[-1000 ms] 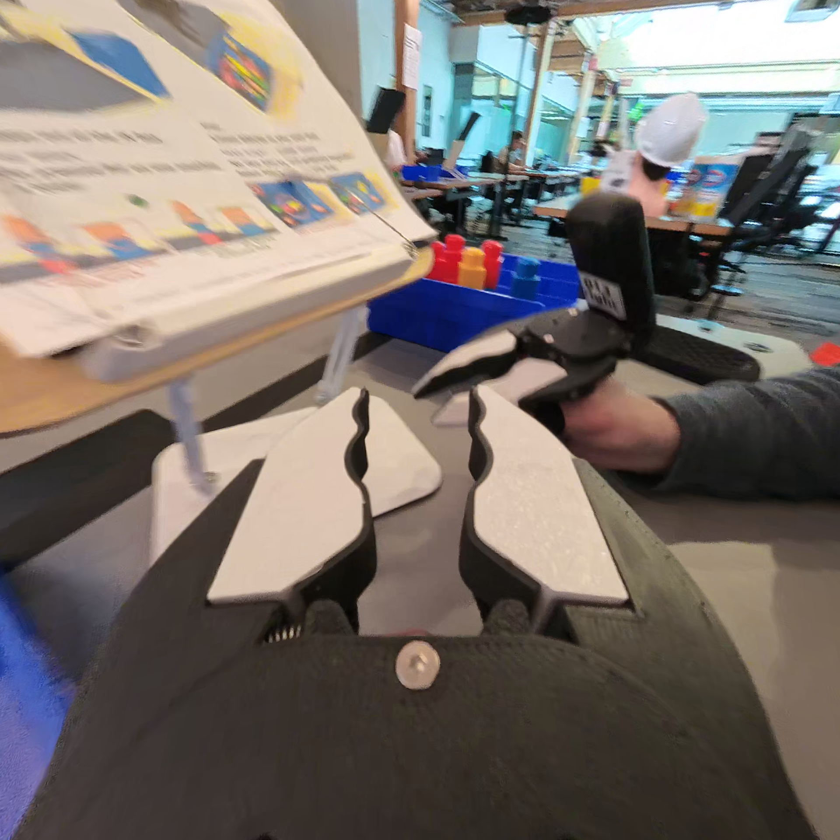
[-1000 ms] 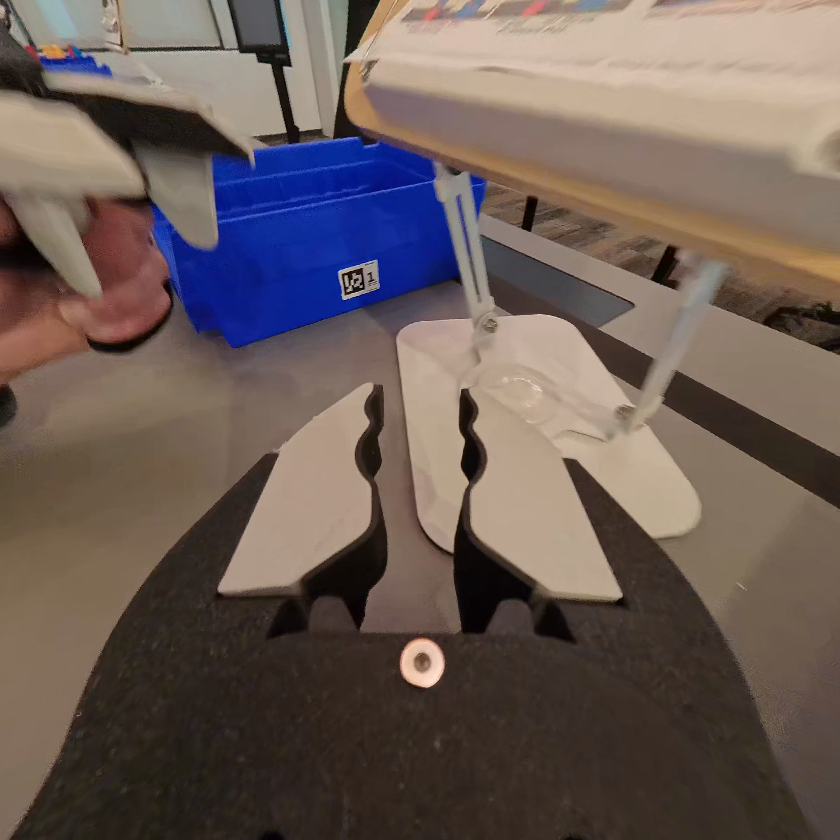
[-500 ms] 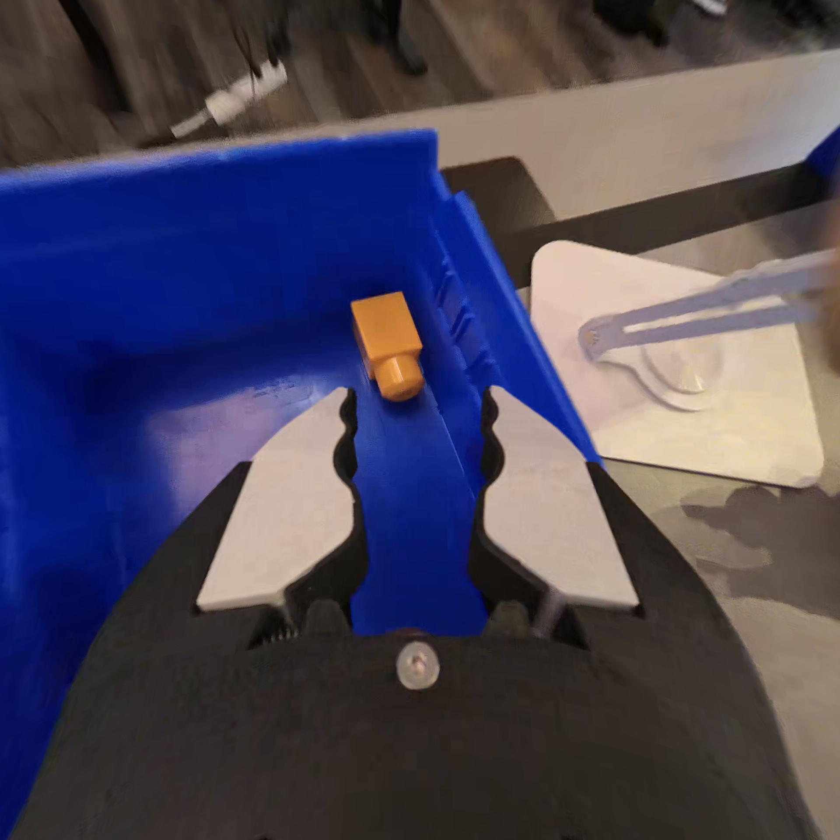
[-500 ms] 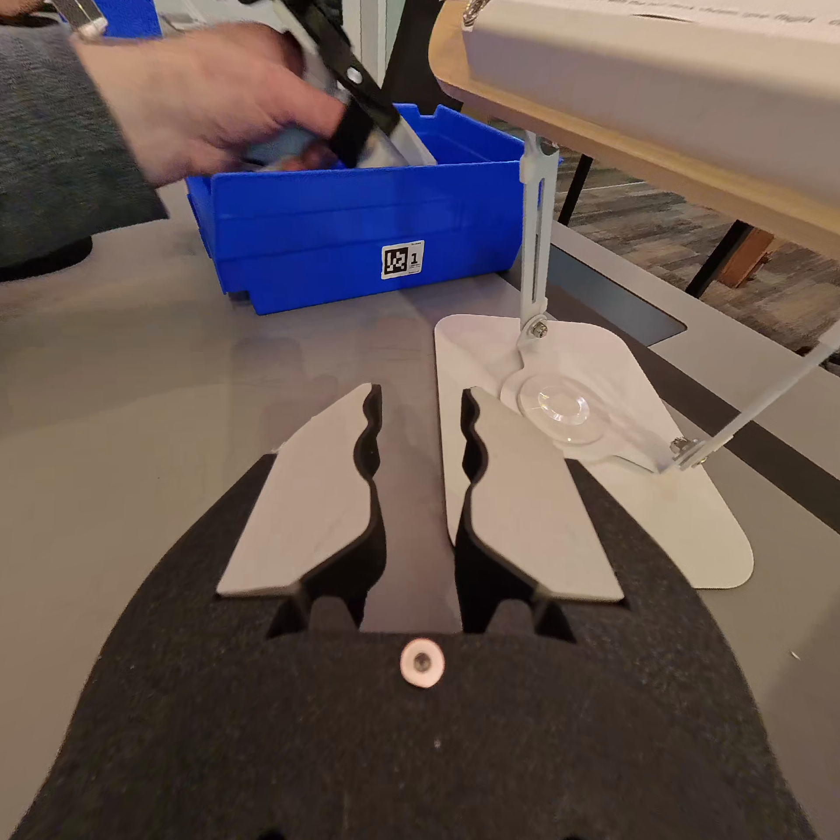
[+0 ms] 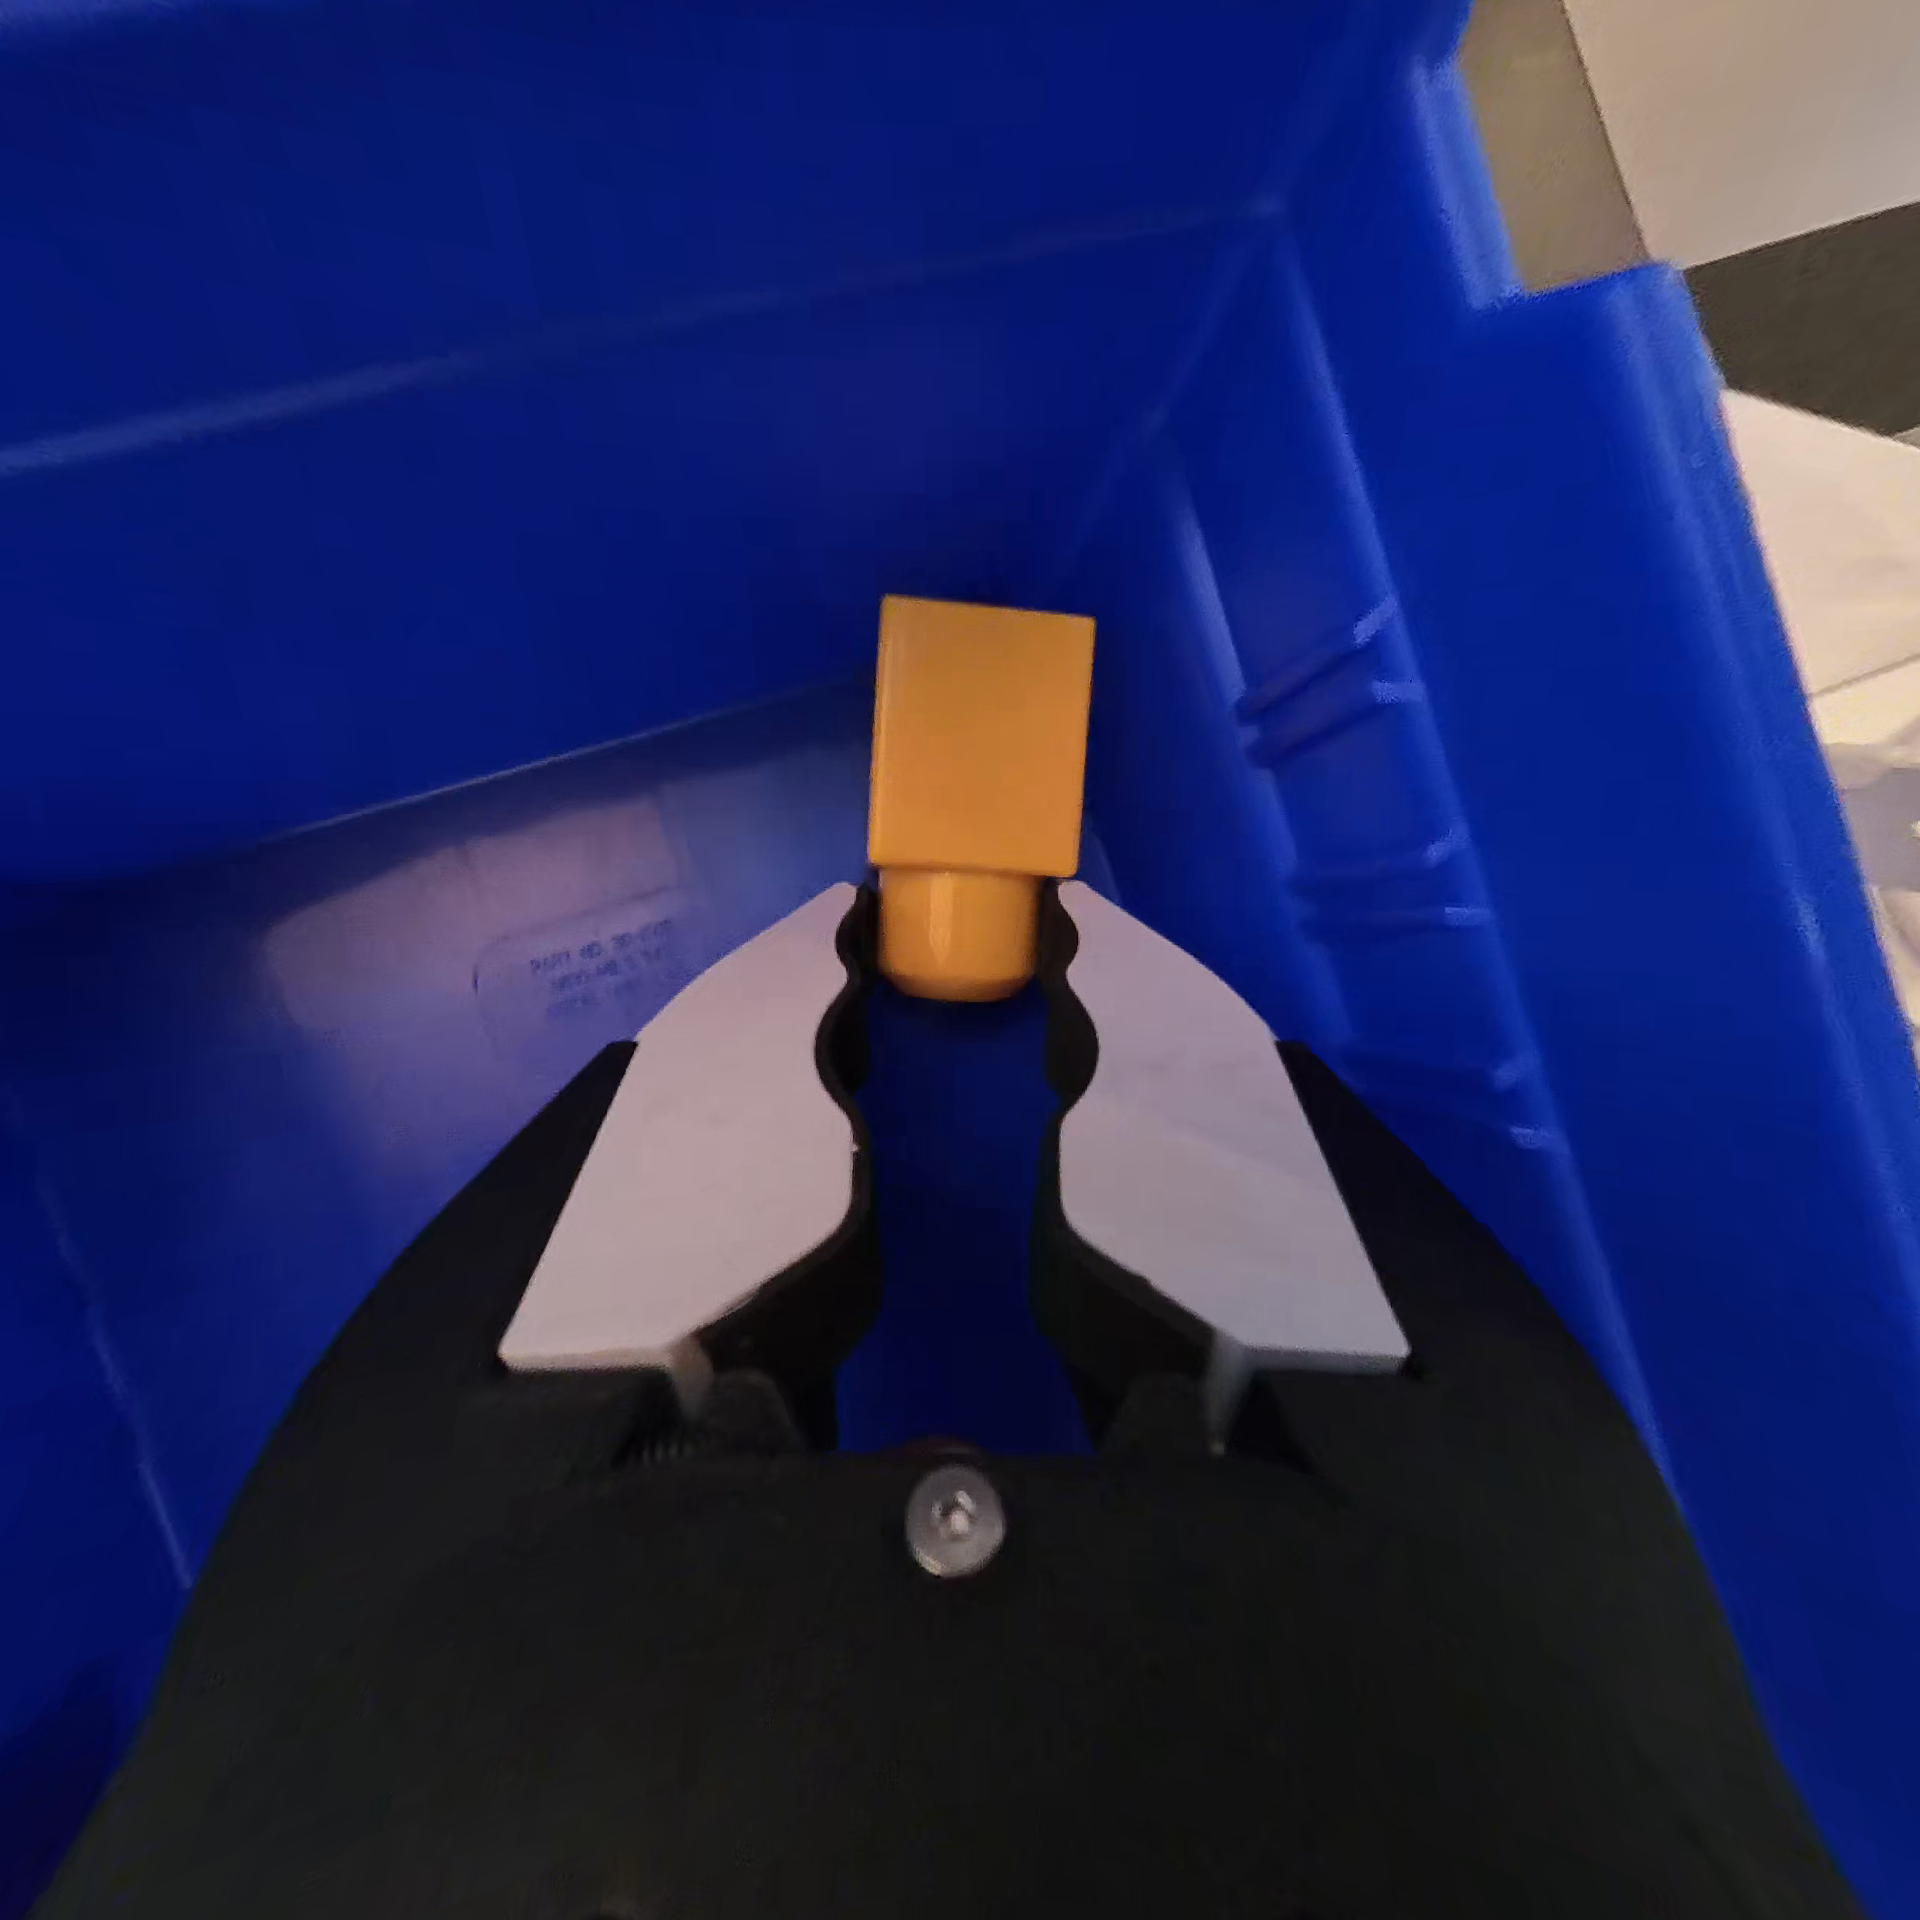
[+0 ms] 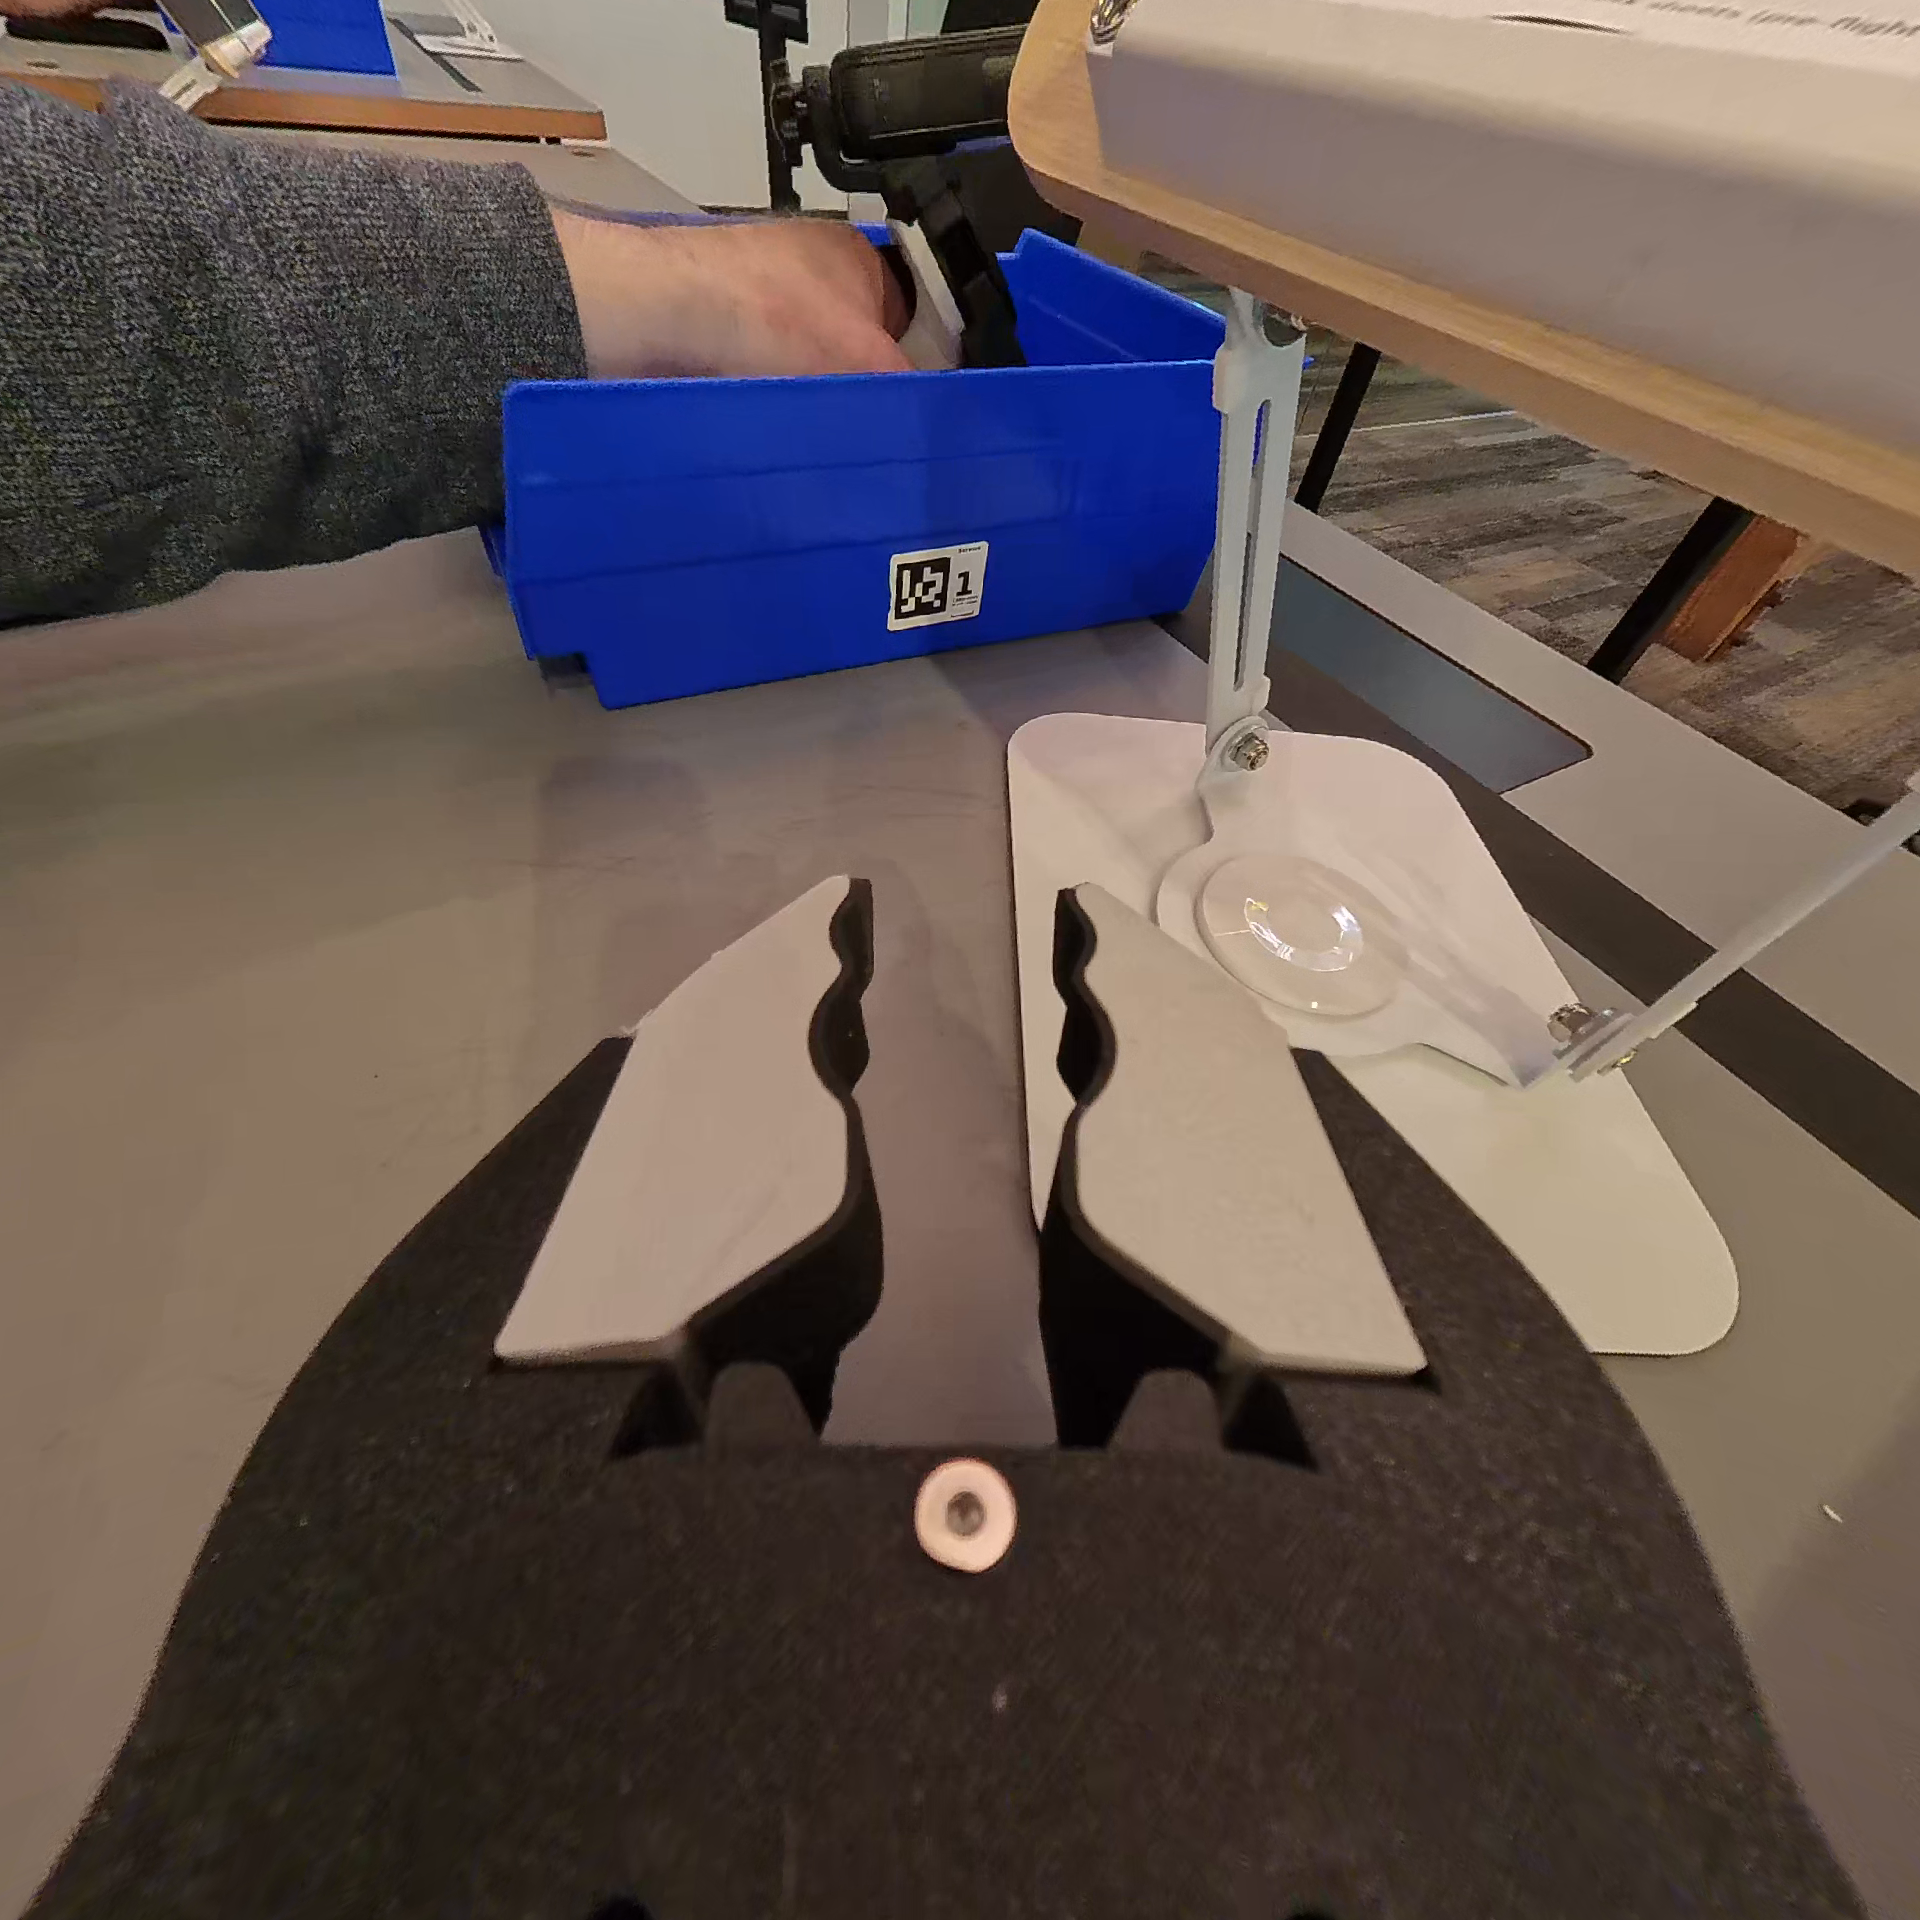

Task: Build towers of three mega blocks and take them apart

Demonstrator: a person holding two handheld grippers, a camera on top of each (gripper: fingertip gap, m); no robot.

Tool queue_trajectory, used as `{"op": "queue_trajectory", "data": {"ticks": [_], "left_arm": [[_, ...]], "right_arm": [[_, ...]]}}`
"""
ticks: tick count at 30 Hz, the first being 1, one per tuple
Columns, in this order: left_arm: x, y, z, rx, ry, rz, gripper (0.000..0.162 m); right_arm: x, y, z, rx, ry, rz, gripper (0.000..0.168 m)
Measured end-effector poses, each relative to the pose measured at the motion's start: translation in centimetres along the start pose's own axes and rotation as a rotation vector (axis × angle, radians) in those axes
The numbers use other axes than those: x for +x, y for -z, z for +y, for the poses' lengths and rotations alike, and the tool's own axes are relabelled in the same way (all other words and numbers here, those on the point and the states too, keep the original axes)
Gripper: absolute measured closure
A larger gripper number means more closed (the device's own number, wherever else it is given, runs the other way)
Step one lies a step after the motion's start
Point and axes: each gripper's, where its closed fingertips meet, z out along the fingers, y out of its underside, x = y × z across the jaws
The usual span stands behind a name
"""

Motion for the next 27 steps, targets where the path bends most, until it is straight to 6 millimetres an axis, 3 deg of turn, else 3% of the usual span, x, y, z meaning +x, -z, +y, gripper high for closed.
{"op": "queue_trajectory", "data": {"ticks": [5, 8, 16, 19, 23, 27], "left_arm": [[-0.1, 0.9, 0.6, -0.022, -0.046, -0.01, 0.132], [0.0, 2.8, 1.3, -0.039, -0.11, -0.024, 0.133], [1.5, 10.5, 5.0, -0.091, -0.328, -0.099, 0.133], [1.8, 14.0, 6.5, -0.117, -0.448, -0.206, 0.133], [4.6, 18.5, 7.9, -0.124, -0.599, -0.288, 0.133], [8.4, 20.5, 9.5, -0.151, -0.714, -0.297, 0.133]], "right_arm": [[-0.1, 0.0, 0.0, -0.001, 0.002, -0.005, 0.135], [-0.2, 0.0, 0.1, -0.005, 0.008, -0.008, 0.135], [-0.7, 0.0, 0.0, 0.002, 0.038, -0.021, 0.131], [-1.2, 0.1, -0.3, 0.025, 0.058, -0.039, 0.129], [-2.7, 0.2, -0.9, 0.061, 0.092, -0.086, 0.127], [-4.7, 0.3, -1.5, 0.088, 0.149, -0.134, 0.125]]}}
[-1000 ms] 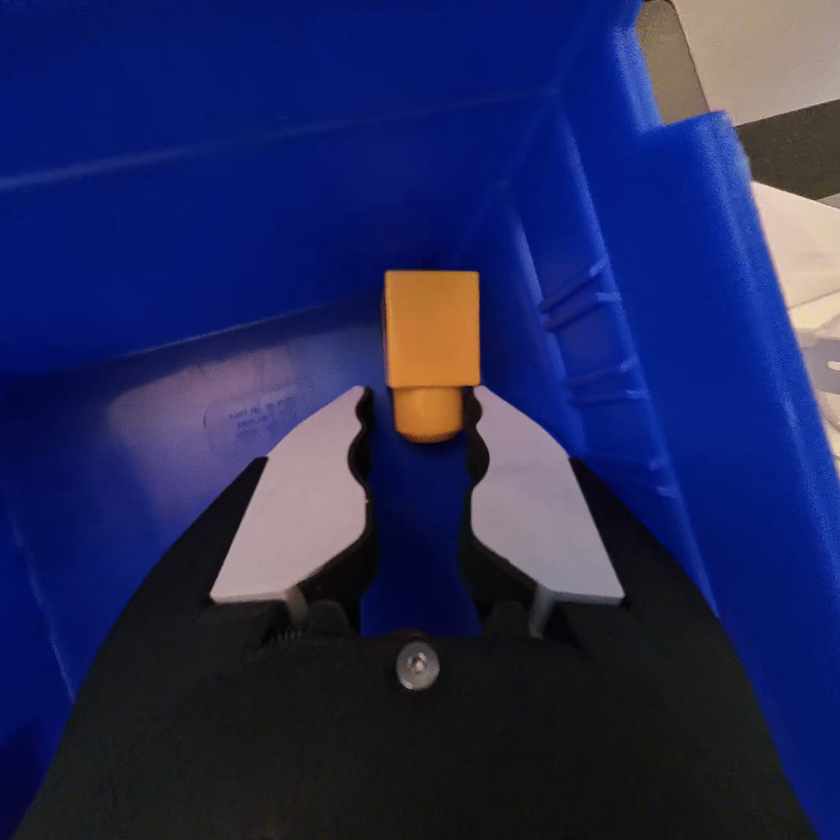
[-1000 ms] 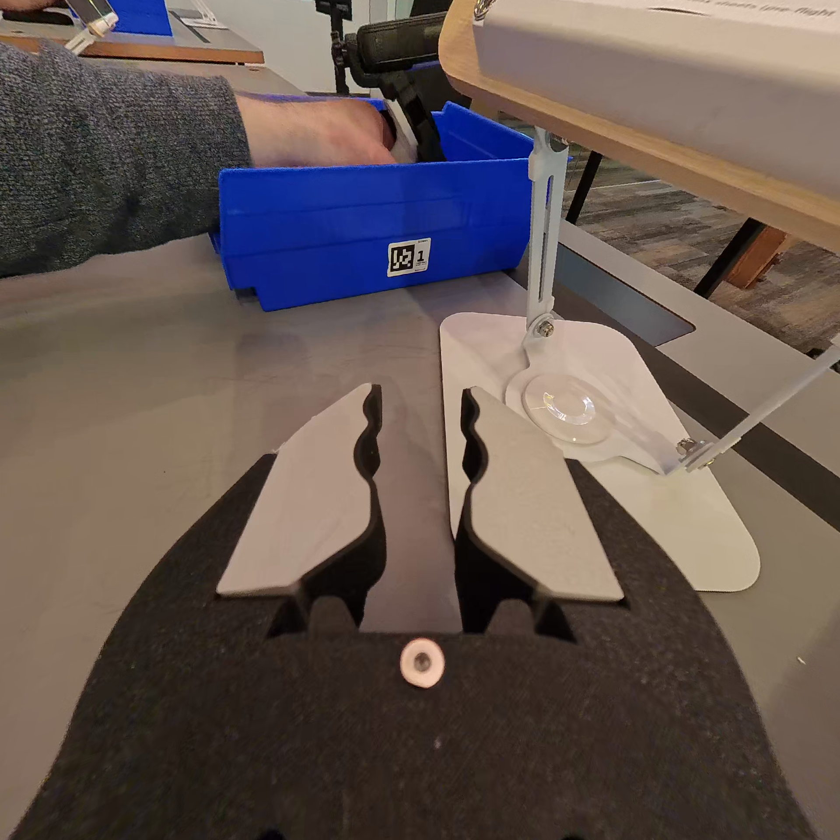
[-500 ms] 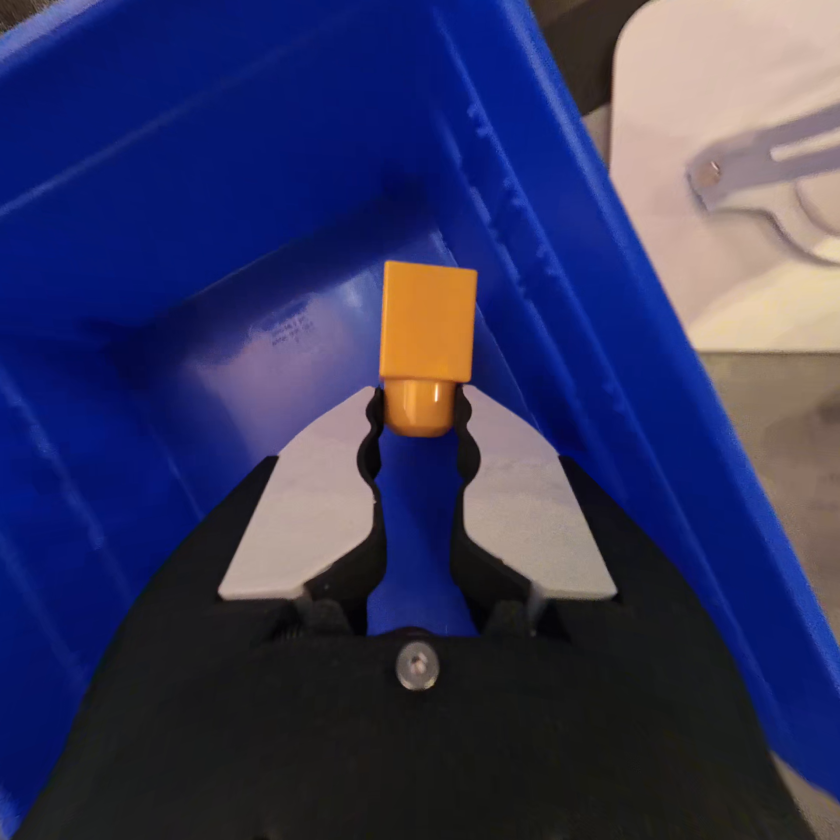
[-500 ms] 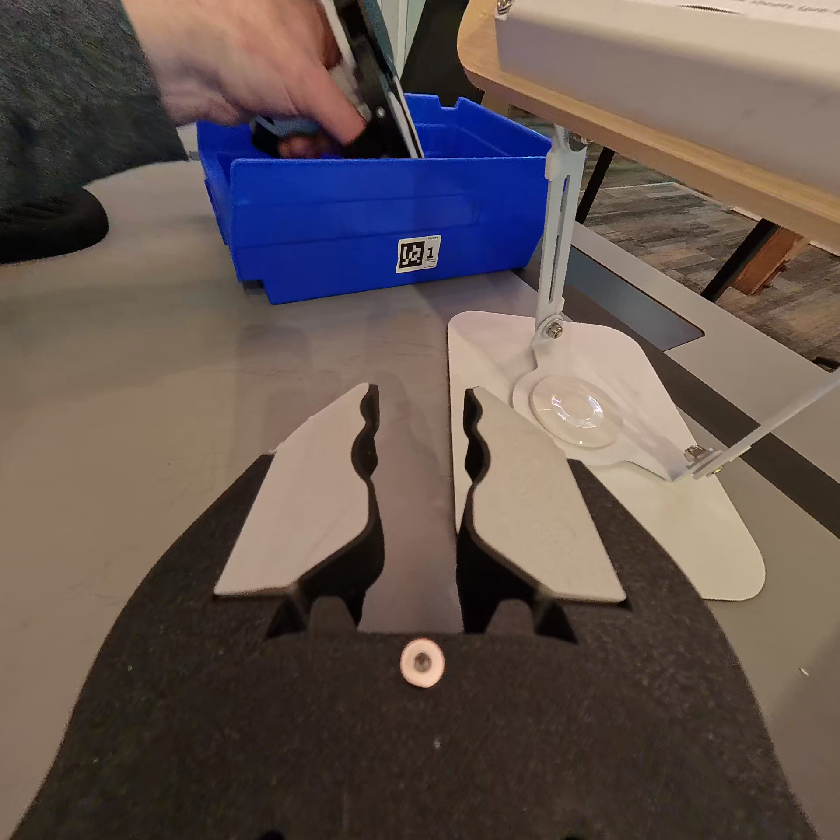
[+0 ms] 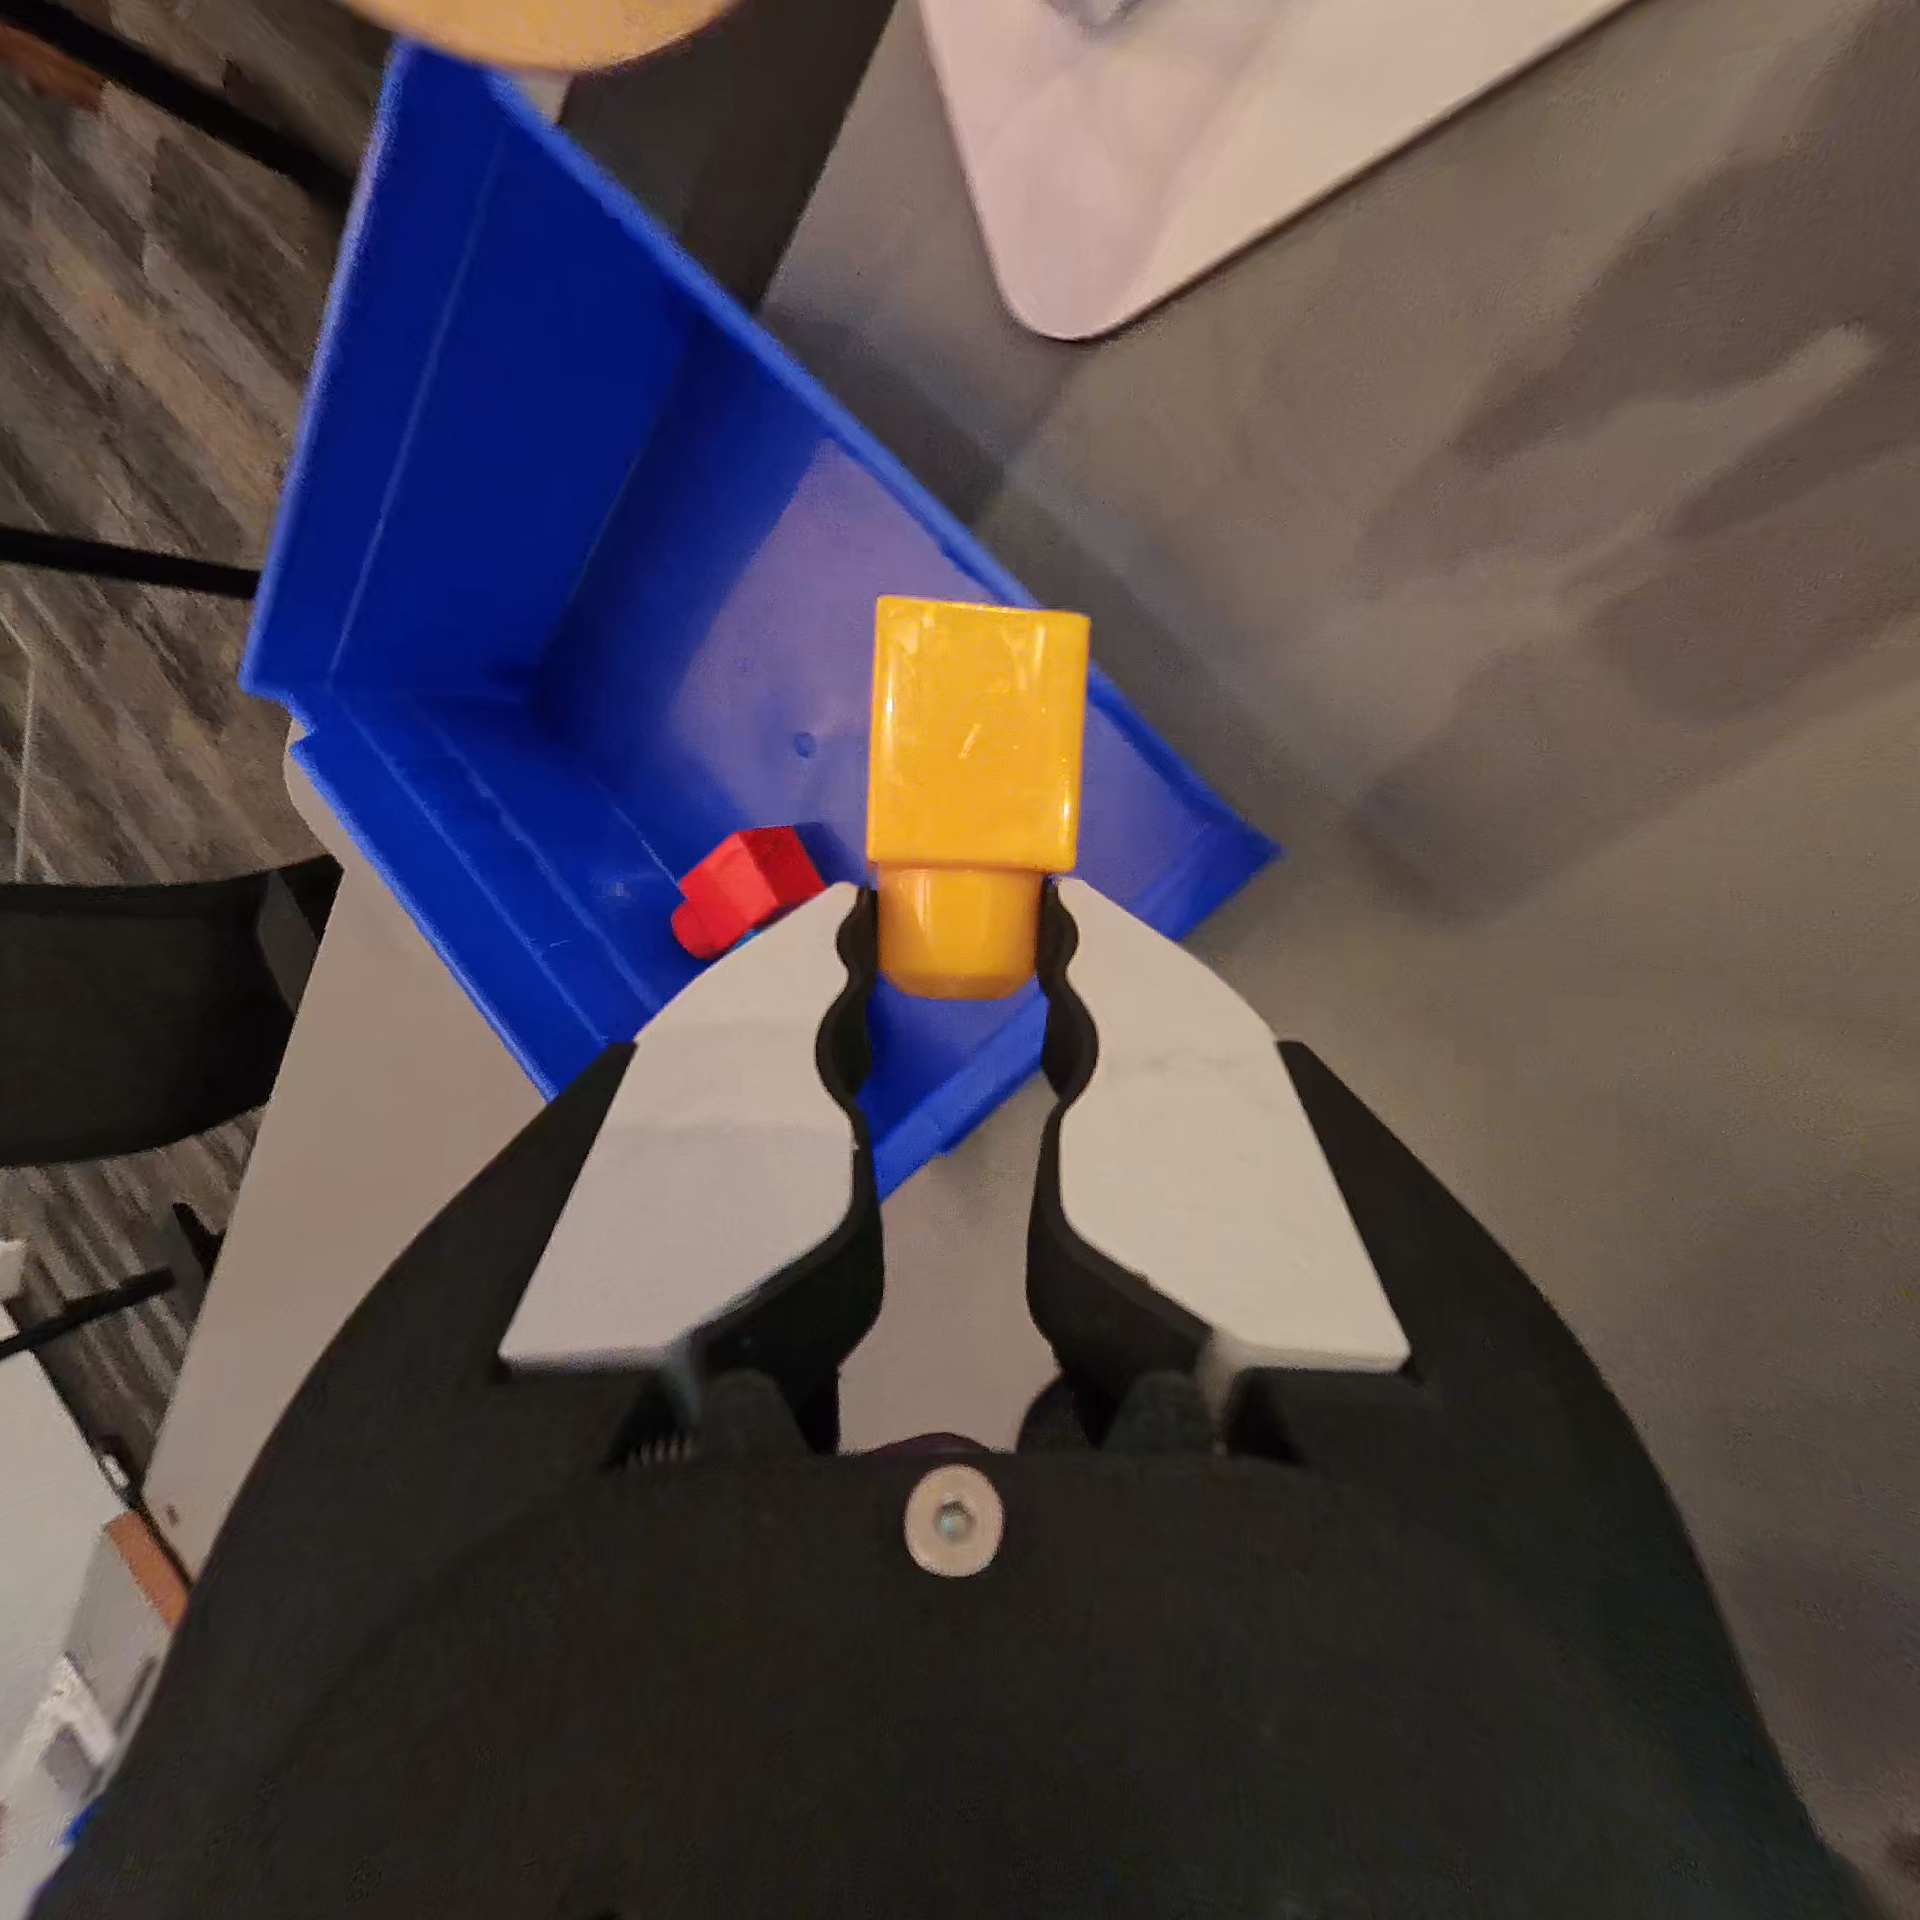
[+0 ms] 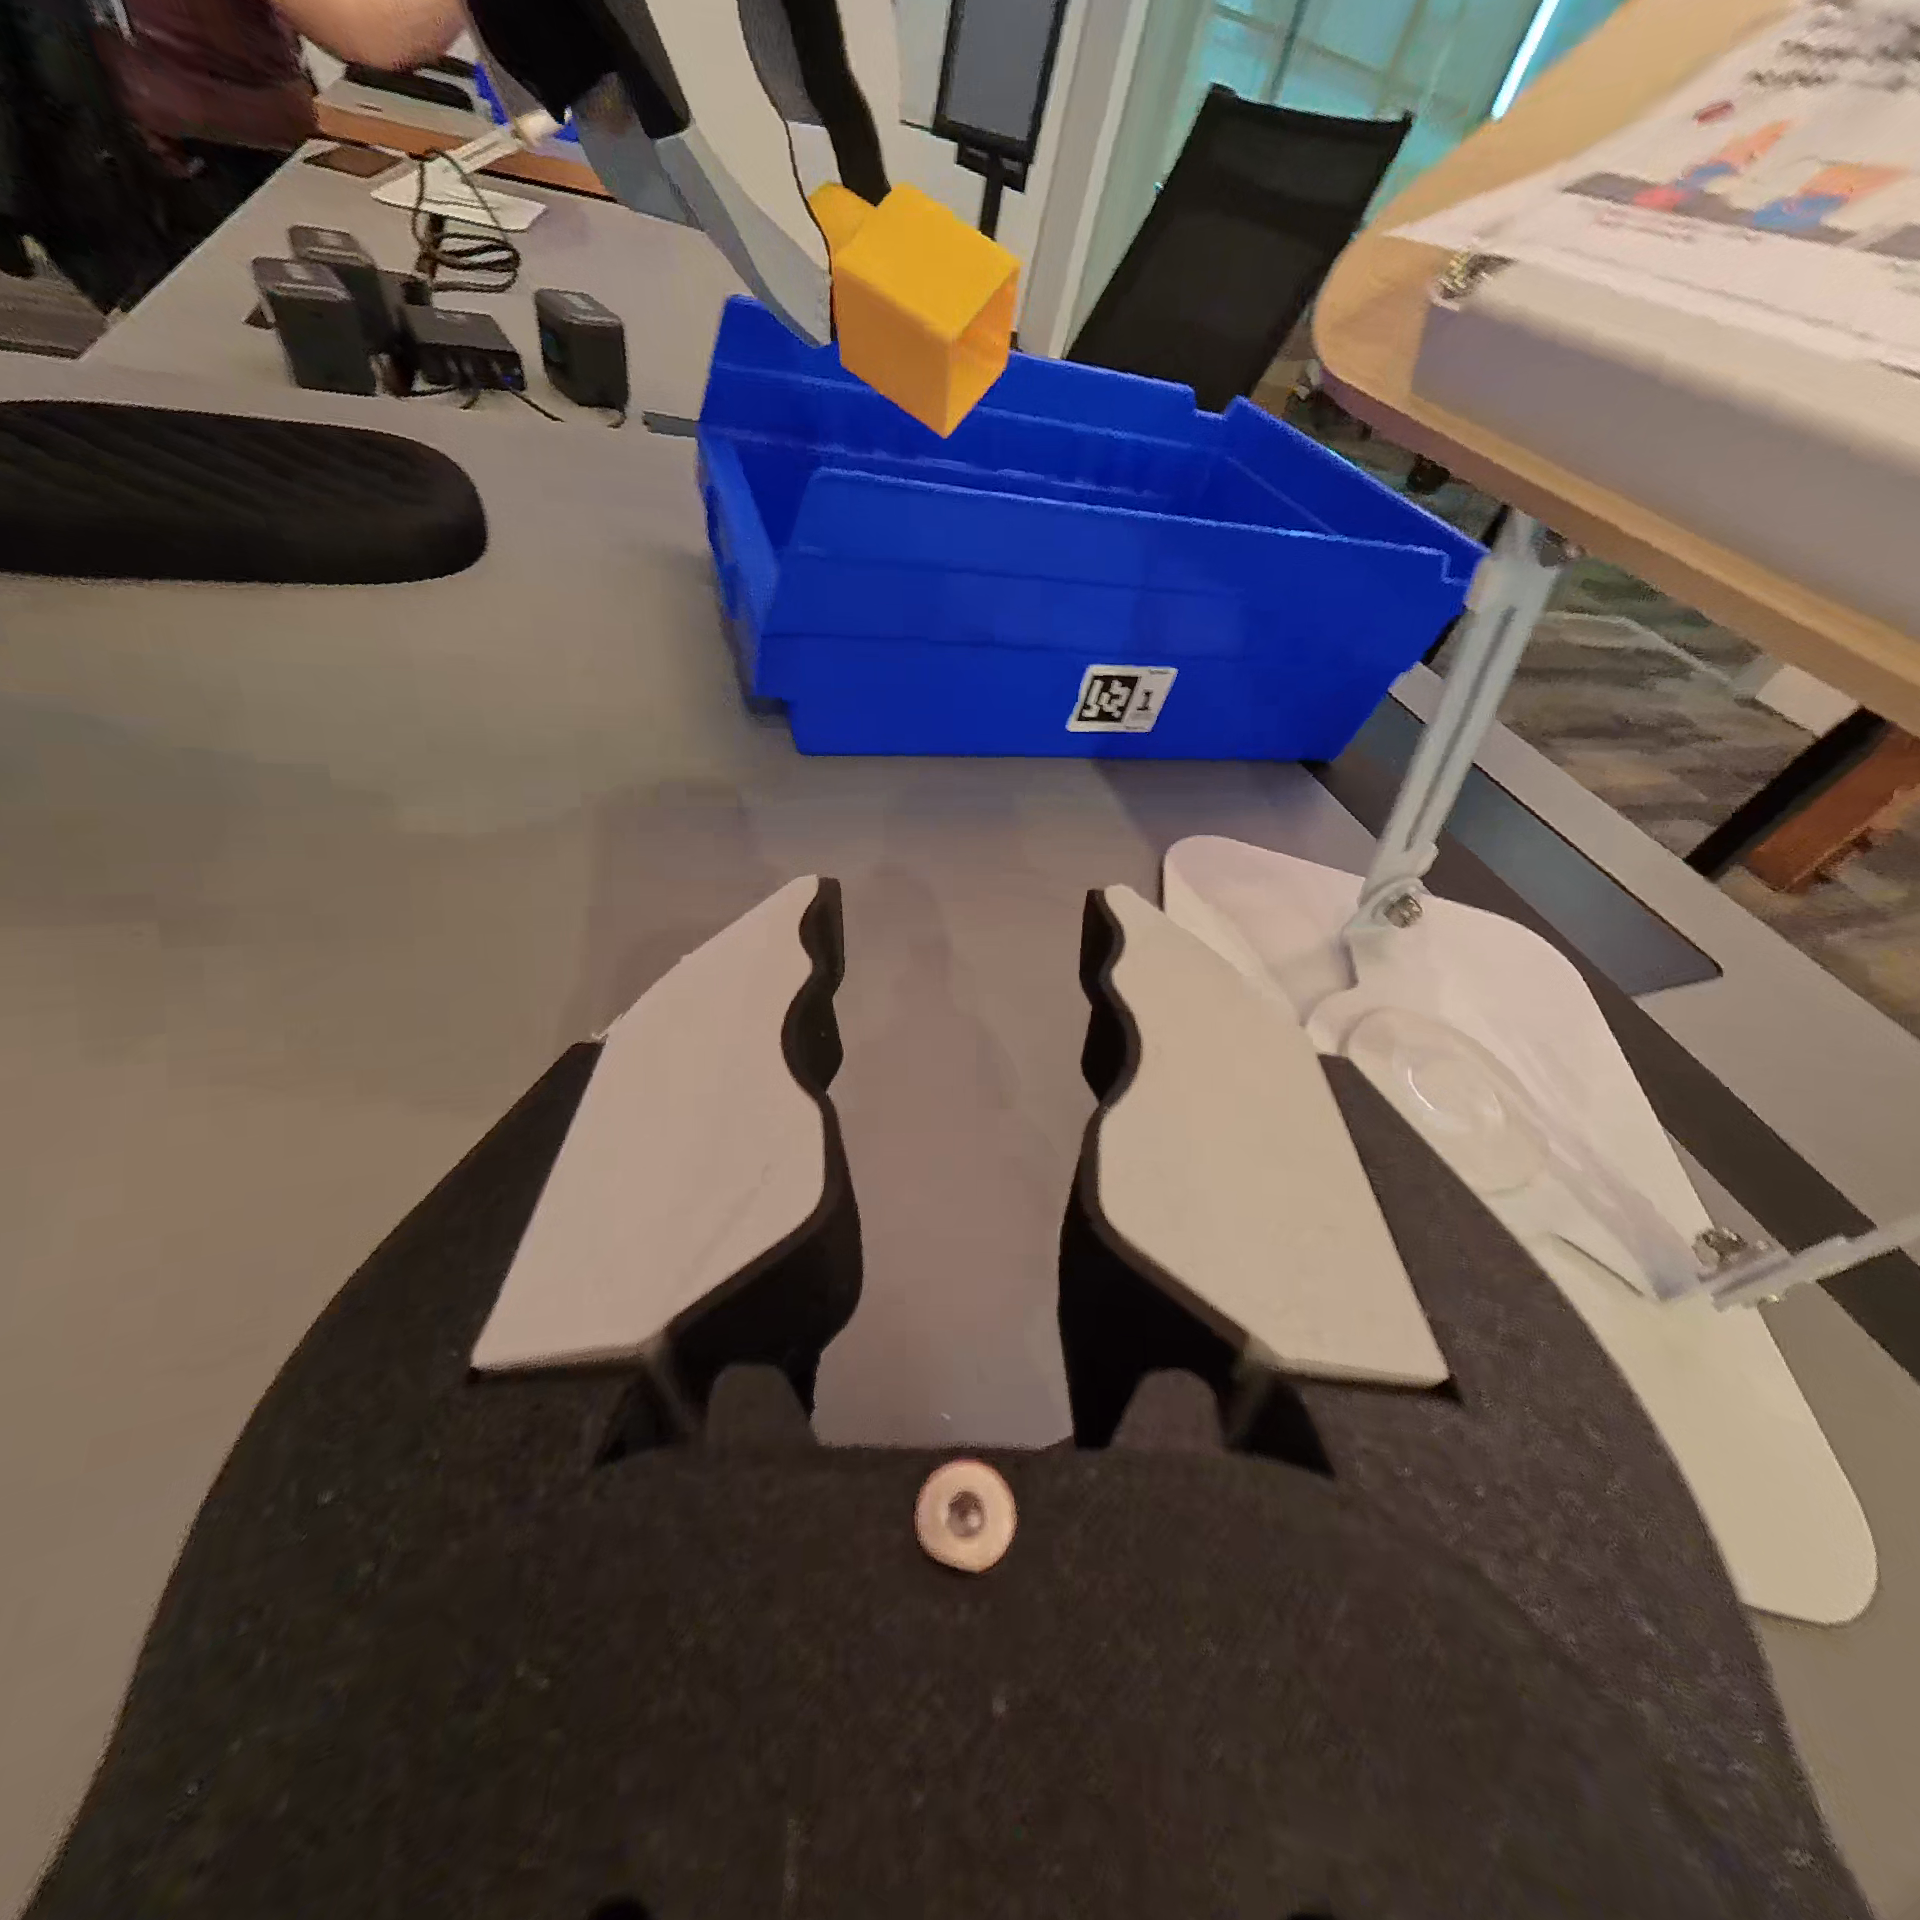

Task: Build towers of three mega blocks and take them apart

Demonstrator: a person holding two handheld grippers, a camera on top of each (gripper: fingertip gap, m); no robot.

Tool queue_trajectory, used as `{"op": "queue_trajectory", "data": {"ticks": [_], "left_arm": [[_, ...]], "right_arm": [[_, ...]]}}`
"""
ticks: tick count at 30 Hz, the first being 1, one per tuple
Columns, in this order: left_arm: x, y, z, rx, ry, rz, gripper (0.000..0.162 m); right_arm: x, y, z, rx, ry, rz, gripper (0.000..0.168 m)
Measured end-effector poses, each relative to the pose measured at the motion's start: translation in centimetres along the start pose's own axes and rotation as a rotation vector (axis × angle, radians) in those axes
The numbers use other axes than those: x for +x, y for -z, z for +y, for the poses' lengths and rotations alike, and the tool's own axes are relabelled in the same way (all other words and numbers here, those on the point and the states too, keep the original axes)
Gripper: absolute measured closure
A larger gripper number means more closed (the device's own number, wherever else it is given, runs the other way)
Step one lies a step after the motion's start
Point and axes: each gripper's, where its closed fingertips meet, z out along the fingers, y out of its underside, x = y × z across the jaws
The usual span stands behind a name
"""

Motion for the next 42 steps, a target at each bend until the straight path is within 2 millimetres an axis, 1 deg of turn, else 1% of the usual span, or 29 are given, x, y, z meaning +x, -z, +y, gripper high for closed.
{"op": "queue_trajectory", "data": {"ticks": [3, 5, 7, 11, 14, 17, 20, 22, 25, 26, 28, 33, 36, 38, 39, 42], "left_arm": [[2.7, 1.2, -0.4, -0.027, -0.088, 0.026, 0.133], [4.9, 1.4, -1.3, -0.007, -0.114, 0.079, 0.133], [7.2, 1.0, -1.8, -0.019, -0.151, 0.132, 0.133], [11.1, -0.5, -2.8, -0.061, -0.232, 0.213, 0.133], [13.0, -1.3, -3.6, -0.096, -0.296, 0.248, 0.133], [14.1, -1.8, -4.5, -0.126, -0.379, 0.24, 0.133], [15.0, -1.8, -5.4, -0.139, -0.45, 0.235, 0.133], [15.4, -1.7, -6.0, -0.139, -0.493, 0.216, 0.133], [15.9, -1.5, -6.3, -0.151, -0.558, 0.197, 0.133], [16.1, -1.5, -6.5, -0.148, -0.567, 0.198, 0.133], [16.5, -1.4, -6.7, -0.142, -0.581, 0.209, 0.133], [16.5, -1.6, -6.8, -0.114, -0.563, 0.209, 0.133], [16.3, -0.9, -6.8, -0.073, -0.517, 0.237, 0.133], [15.4, -0.2, -6.6, -0.046, -0.467, 0.25, 0.13], [14.7, 0.1, -6.5, -0.029, -0.432, 0.244, 0.131], [11.0, 0.9, -5.4, 0.01, -0.338, 0.181, 0.131]], "right_arm": [[-1.5, -0.1, -0.6, 0.015, 0.065, -0.029, 0.122], [-2.3, -0.1, -0.8, 0.022, 0.101, -0.041, 0.121], [-2.9, -0.2, -0.9, 0.013, 0.13, -0.046, 0.119], [-3.8, -0.3, -1.1, 0.011, 0.203, -0.05, 0.115], [-4.3, -0.6, -0.8, -0.015, 0.258, -0.05, 0.113], [-4.8, -0.8, -0.5, -0.037, 0.312, -0.049, 0.113], [-4.9, -1.0, 0.0, -0.068, 0.339, -0.045, 0.111], [-5.0, -1.1, 0.2, -0.08, 0.347, -0.049, 0.112], [-5.0, -1.2, 0.6, -0.094, 0.347, -0.053, 0.114], [-5.0, -1.2, 0.6, -0.093, 0.357, -0.052, 0.117], [-4.9, -1.1, 0.6, -0.098, 0.376, -0.039, 0.13], [-4.7, -1.1, 0.8, -0.109, 0.374, -0.038, 0.131], [-4.7, -0.9, 0.4, -0.082, 0.355, -0.045, 0.132], [-4.5, -0.8, 0.4, -0.08, 0.355, -0.039, 0.132], [-4.5, -0.8, 0.4, -0.079, 0.347, -0.044, 0.132], [-4.4, -0.8, 0.5, -0.076, 0.325, -0.049, 0.131]]}}
